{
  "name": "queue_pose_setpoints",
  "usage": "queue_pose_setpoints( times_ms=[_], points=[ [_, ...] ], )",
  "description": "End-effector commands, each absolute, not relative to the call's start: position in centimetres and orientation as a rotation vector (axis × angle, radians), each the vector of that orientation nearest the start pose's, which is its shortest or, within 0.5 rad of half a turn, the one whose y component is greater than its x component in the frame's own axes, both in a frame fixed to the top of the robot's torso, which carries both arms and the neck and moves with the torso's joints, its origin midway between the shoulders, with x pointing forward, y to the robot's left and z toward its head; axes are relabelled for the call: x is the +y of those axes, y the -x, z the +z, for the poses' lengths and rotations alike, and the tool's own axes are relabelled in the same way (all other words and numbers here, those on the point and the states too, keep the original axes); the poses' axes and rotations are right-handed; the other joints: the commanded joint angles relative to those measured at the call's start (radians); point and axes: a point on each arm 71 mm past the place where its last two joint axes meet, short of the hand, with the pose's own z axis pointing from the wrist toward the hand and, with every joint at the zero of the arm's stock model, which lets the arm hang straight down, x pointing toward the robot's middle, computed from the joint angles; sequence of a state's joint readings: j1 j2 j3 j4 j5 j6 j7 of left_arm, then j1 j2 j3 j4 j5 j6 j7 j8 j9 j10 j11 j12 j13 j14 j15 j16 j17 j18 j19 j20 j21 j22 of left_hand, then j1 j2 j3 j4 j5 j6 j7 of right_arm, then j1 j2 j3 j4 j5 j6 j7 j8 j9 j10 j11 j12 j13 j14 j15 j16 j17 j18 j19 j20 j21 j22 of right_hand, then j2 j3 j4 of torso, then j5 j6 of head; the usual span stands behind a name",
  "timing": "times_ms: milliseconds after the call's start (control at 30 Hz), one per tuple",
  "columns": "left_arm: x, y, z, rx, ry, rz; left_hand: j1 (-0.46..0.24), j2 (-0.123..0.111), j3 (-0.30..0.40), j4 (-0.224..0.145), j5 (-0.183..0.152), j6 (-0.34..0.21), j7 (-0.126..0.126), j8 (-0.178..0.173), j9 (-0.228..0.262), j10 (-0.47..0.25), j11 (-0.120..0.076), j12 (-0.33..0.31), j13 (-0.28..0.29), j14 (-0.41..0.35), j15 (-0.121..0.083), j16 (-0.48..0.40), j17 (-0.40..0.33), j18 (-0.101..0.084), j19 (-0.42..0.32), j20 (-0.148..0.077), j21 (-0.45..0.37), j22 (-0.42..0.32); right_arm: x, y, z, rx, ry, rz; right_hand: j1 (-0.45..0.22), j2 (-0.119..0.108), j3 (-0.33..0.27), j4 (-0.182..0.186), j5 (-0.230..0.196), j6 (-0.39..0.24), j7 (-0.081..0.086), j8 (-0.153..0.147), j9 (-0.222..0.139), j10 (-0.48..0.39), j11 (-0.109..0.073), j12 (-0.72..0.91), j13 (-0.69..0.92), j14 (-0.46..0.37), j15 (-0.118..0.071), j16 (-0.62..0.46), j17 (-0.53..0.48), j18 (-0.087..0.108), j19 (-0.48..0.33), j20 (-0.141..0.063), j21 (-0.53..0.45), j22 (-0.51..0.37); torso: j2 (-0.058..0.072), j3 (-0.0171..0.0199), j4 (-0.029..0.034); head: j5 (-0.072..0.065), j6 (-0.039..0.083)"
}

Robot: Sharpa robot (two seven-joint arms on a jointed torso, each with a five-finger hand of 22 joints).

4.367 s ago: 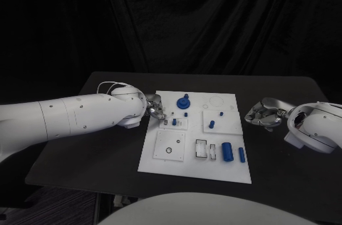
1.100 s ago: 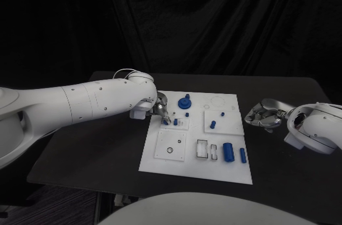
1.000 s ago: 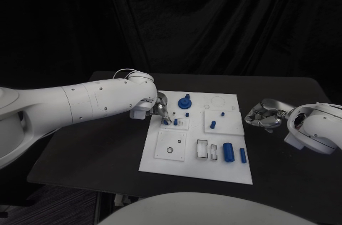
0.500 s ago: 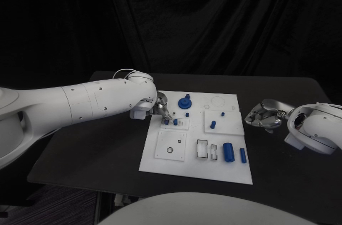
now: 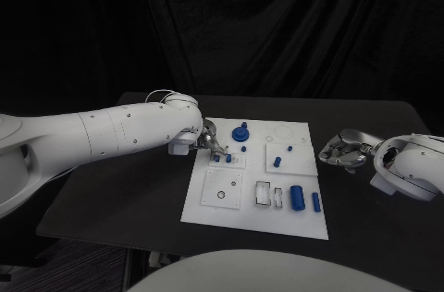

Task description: Assemble the parts on the task board

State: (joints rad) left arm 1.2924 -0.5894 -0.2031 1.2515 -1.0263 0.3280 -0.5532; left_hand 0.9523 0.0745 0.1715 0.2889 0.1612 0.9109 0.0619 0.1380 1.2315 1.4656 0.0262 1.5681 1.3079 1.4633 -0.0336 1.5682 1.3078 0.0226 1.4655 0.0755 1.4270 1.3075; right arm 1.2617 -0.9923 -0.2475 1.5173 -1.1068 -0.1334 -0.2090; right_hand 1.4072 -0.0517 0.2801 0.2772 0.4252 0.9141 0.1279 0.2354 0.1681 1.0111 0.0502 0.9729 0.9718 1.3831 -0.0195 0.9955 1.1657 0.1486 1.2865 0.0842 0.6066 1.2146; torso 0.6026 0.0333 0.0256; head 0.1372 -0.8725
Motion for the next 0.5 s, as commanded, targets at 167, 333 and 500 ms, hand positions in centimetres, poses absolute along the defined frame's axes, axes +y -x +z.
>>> queue_pose_setpoints(
  times_ms=[167,333,500],
  points=[
    [18.03,-50.31,-26.42,2.531,0.038,-0.193,-0.025,0.045,-0.013,0.003,0.036,-0.024,0.019,0.061,0.059,0.105,-0.015,0.003,0.263,0.107,-0.007,0.003,0.263,0.011,0.035,-0.004,0.005,0.220,-29.12,-45.66,-24.90,2.125,-0.206,0.468,0.008,0.003,0.007,0.001,0.006,-0.007,0.001,-0.001,-0.001,-0.005,-0.001,-0.004,-0.002,-0.009,0.001,-0.006,-0.001,0.013,-0.008,0.003,-0.007,-0.002,0.001,-0.0002,0.0008,-0.001,0.000],
    [18.18,-50.17,-26.20,2.494,0.061,-0.235,-0.022,0.064,-0.006,0.001,0.097,-0.032,0.014,0.092,0.094,0.105,-0.019,0.003,0.263,0.107,-0.011,0.003,0.263,0.010,0.036,-0.008,0.007,0.220,-29.19,-45.63,-24.89,2.125,-0.208,0.467,0.008,0.003,0.007,0.001,0.006,-0.007,0.001,-0.001,-0.001,-0.005,-0.001,-0.004,-0.002,-0.009,0.001,-0.006,-0.001,0.013,-0.008,0.003,-0.007,-0.002,0.001,0.0004,0.0011,-0.002,0.000],
    [18.40,-49.86,-25.72,2.420,0.096,-0.303,0.013,0.040,0.006,-0.001,0.187,-0.042,0.010,0.119,0.101,0.105,-0.023,0.003,0.263,0.107,-0.014,0.003,0.263,0.009,0.040,-0.012,0.014,0.222,-29.32,-45.59,-24.88,2.126,-0.210,0.464,0.008,0.003,0.007,0.001,0.006,-0.007,0.001,-0.001,-0.001,-0.005,-0.001,-0.004,-0.002,-0.009,0.001,-0.006,-0.001,0.013,-0.008,0.003,-0.007,-0.002,0.000,-0.0001,-0.0005,-0.002,0.000]
  ],
)
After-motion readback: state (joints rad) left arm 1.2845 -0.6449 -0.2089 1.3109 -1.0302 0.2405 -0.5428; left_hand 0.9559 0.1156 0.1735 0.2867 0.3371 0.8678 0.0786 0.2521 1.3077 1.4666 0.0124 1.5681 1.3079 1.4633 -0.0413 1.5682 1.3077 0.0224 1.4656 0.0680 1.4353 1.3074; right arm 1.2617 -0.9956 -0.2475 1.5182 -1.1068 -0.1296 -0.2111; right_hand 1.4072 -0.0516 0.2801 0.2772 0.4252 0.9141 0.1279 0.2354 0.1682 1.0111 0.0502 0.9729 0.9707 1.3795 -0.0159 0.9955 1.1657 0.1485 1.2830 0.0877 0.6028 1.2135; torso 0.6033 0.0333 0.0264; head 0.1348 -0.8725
